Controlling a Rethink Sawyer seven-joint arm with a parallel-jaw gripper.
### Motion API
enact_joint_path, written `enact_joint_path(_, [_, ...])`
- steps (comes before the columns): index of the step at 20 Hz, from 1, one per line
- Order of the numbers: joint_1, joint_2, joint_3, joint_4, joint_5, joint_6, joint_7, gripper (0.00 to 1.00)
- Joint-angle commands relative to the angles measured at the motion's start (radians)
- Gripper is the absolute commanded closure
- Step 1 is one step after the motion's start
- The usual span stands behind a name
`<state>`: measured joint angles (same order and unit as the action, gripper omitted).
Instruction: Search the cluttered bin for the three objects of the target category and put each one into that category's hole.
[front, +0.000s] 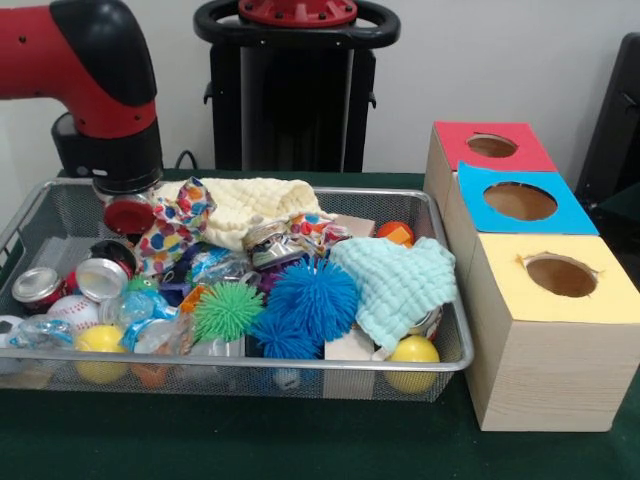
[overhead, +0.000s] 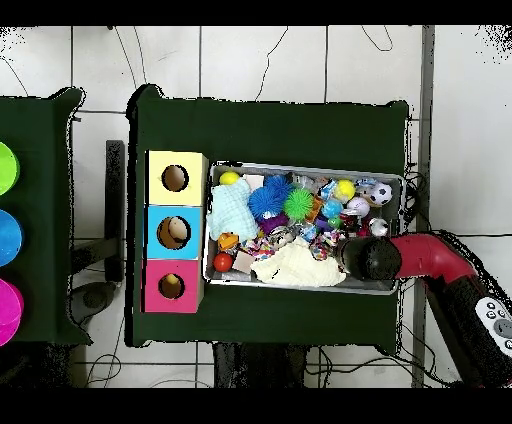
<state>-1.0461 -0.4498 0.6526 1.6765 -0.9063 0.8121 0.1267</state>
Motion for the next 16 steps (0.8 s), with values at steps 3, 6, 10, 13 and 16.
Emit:
enact_joint_path(3, [0.056, -0.087, 0.036, -0.031, 0.099, 0.033, 0.064, 0.00])
enact_joint_path(6, [0.039, -0.115, 0.020, 0.014, 0.105, 0.012, 0.053, 1.00])
enact_joint_path(10, [0.065, -0.172, -0.015, 0.084, 0.107, -0.006, 0.124, 1.00])
enact_joint_path(13, [0.060, -0.202, -0.021, 0.118, 0.109, -0.016, 0.130, 1.00])
enact_joint_path(16, [0.072, -0.219, -0.026, 0.135, 0.107, -0.025, 0.152, 1.00])
